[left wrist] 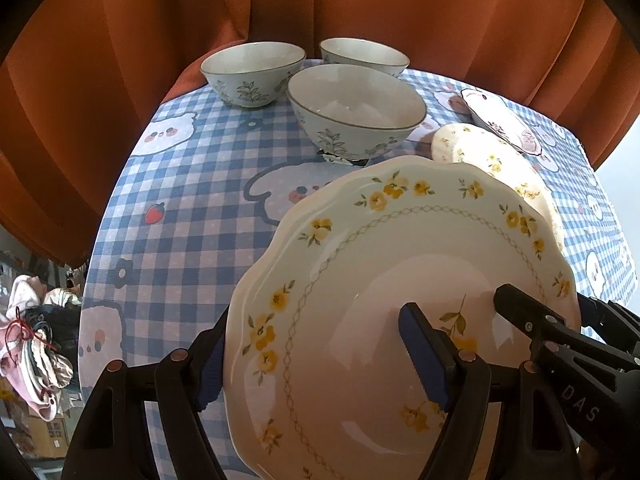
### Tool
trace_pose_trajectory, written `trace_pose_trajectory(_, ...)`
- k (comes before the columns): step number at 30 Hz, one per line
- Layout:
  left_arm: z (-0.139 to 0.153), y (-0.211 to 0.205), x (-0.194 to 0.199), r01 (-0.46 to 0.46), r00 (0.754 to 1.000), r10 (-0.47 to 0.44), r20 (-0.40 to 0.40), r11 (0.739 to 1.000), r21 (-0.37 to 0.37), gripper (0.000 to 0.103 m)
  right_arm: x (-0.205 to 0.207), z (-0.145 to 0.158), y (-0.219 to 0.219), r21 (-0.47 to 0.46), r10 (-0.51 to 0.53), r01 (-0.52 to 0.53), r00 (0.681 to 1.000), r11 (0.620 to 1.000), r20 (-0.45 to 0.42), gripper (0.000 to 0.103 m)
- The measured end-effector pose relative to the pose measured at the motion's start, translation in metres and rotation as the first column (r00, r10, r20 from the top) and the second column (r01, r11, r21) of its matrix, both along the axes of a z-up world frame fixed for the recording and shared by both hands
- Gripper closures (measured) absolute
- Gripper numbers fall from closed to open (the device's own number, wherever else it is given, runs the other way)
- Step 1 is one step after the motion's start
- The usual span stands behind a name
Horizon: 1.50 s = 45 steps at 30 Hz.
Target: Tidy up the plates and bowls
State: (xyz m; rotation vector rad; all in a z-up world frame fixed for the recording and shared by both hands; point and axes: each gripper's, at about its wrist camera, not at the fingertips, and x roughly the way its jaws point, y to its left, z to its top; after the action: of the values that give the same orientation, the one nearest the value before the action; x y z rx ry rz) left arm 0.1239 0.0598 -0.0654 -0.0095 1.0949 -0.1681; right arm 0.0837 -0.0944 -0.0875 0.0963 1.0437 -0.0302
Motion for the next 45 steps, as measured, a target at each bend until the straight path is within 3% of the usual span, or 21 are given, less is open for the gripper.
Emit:
trace_pose_trajectory(11,0.008,-0.062,-0.005,-0.045,0.999,0.045,0.014,0.999,0.023,0.024,-0.004,0.002,-0.056,0.044,0.043,-0.044,0.999,0.998,0.028,0.041)
trace_pose_trajectory(23,0.014,-0.152,-0.012,-0.047,0.999,0.045,0.029,0.998,0.042,0.024,-0.007,0.011,-0.151,0.063,0.051,-0.053,0.998,0.997,0.033,0.041)
trace_pose_trajectory(45,-0.015,-0.291,-0.002,-0.028,1.000,0.028,-0.002,1.000,0.012,0.024,-0.001,-0.006,-0.296,0.027,0.024,-0.024,1.000,0.999,0.013,0.041)
